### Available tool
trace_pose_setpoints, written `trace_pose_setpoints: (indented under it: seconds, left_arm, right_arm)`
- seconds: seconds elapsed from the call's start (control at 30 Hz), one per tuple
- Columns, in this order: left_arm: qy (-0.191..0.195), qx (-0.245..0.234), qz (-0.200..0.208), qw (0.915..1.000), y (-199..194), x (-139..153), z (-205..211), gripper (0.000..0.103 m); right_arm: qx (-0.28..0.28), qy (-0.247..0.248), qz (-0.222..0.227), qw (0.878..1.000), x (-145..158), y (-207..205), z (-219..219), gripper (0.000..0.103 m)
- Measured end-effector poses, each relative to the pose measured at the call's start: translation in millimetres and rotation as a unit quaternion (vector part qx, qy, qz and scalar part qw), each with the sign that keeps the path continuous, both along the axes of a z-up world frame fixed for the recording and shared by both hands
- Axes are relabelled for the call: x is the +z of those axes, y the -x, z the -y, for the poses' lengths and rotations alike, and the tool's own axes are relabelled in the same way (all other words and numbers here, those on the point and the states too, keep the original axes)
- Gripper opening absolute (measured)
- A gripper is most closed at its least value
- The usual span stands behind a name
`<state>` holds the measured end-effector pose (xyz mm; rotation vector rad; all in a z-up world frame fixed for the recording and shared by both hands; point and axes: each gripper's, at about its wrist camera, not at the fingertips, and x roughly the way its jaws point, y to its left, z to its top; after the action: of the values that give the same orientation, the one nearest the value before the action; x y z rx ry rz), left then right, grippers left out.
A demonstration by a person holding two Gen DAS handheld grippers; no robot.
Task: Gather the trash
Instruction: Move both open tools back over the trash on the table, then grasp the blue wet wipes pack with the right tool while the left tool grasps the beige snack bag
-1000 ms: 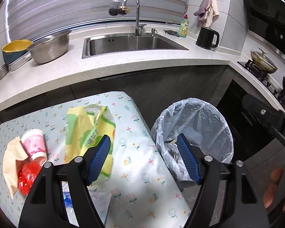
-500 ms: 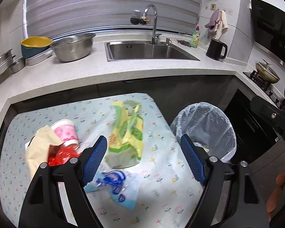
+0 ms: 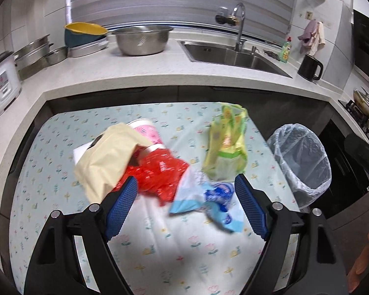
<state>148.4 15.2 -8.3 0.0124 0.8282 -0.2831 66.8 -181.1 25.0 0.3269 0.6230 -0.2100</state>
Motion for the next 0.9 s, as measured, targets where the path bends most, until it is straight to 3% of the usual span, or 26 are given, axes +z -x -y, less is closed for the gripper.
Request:
trace_pose_setpoints:
  seconds: [0.4, 0.9]
  left_arm:
    - [0.008, 0.055, -0.029, 0.9980, 8.4, -26.1, -68.4, 0.081]
    - [0.012, 0.096, -0.073, 0.9926, 0.9, -65.0, -111.9, 0.081]
  right_arm:
    - [0.033, -0.012, -0.047, 0.998, -39.5, -6.4, -45.5, 0.079]
    - [0.054, -0.013, -0.103, 0.993, -96.0, -30.2, -75.7, 0.079]
